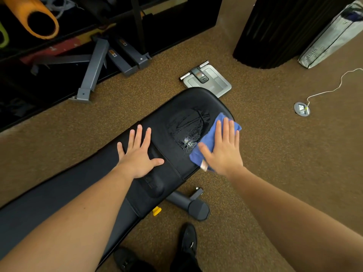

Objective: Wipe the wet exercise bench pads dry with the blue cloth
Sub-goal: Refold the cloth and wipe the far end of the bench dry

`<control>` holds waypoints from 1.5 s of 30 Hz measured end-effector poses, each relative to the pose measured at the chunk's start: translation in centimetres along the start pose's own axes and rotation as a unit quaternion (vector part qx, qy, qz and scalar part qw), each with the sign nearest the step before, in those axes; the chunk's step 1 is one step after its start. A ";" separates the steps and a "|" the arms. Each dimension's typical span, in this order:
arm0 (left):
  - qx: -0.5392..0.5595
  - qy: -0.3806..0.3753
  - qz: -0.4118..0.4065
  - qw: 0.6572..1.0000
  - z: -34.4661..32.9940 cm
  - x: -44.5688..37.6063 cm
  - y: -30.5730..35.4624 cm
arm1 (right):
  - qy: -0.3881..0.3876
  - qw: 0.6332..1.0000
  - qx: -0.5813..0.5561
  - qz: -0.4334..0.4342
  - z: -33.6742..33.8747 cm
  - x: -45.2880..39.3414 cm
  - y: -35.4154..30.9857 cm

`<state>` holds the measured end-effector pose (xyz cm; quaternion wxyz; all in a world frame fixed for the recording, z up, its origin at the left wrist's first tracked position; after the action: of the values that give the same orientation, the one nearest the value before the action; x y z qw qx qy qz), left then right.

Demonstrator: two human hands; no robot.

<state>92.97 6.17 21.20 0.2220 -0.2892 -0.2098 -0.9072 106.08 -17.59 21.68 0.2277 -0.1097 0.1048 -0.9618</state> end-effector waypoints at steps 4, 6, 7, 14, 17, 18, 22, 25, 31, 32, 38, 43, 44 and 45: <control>-0.008 -0.006 0.007 1.000 -0.1 0.0 0.1 | 0.011 0.999 0.025 0.047 -1.4 2.7 -2.7; -0.009 -0.008 0.011 1.000 -0.1 -0.1 0.1 | 0.021 0.998 0.012 0.055 -2.1 3.7 -3.9; -0.010 -0.009 0.012 1.000 -0.1 -0.1 0.1 | 0.021 0.998 0.010 0.060 -2.4 4.2 -4.5; -0.013 -0.005 0.009 1.000 0.1 0.0 0.2 | 0.030 0.977 -0.081 0.196 -3.6 7.2 -6.9; -0.005 0.009 -0.013 1.000 0.8 0.3 0.1 | 0.069 0.953 -0.124 0.267 -2.1 8.2 -5.8; -0.001 0.016 -0.016 1.000 1.1 0.4 -0.2 | 0.074 0.954 -0.111 0.268 -1.8 8.4 -5.5; 0.015 0.013 0.046 0.999 1.3 0.7 -2.7 | -0.014 0.964 0.026 0.264 -3.5 7.9 -6.4; 0.027 -0.007 0.071 0.997 0.7 0.6 -3.3 | -0.087 0.948 0.070 0.300 -4.0 5.6 -8.0; 0.027 -0.015 0.077 0.997 0.5 0.3 -3.2 | -0.110 0.924 0.094 0.354 -3.8 1.0 -11.3; 0.024 -0.017 0.078 0.997 0.5 0.2 -3.2 | -0.114 0.923 0.090 0.357 -3.7 0.5 -11.8; 0.034 -0.023 0.080 0.996 0.5 0.0 -3.1 | -0.114 0.920 0.067 0.369 -3.4 -3.1 -14.3; 0.035 -0.028 0.080 0.996 0.3 -0.2 -3.2 | -0.119 0.915 0.059 0.380 -3.4 -5.4 -15.7; 0.034 -0.029 0.079 0.996 0.3 -0.2 -3.2 | -0.117 0.916 0.058 0.380 -3.3 -5.8 -16.0; 0.035 -0.030 0.079 0.996 0.3 -0.2 -3.3 | -0.115 0.917 0.057 0.379 -3.3 -6.2 -16.2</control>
<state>91.55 9.03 20.42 0.2963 -0.3241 -0.2245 -0.8699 103.93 -0.08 21.56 0.5912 -0.1588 0.0568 -0.7887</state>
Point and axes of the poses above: each hand's wrist, its own x-axis away from the middle knuckle, its own z-axis out of the back of the hand, y = z × x, the point moved 6 cm from there along -x, towards the middle knuckle, and after that the axes turned 2 degrees about -x, right-handed, at the moved point
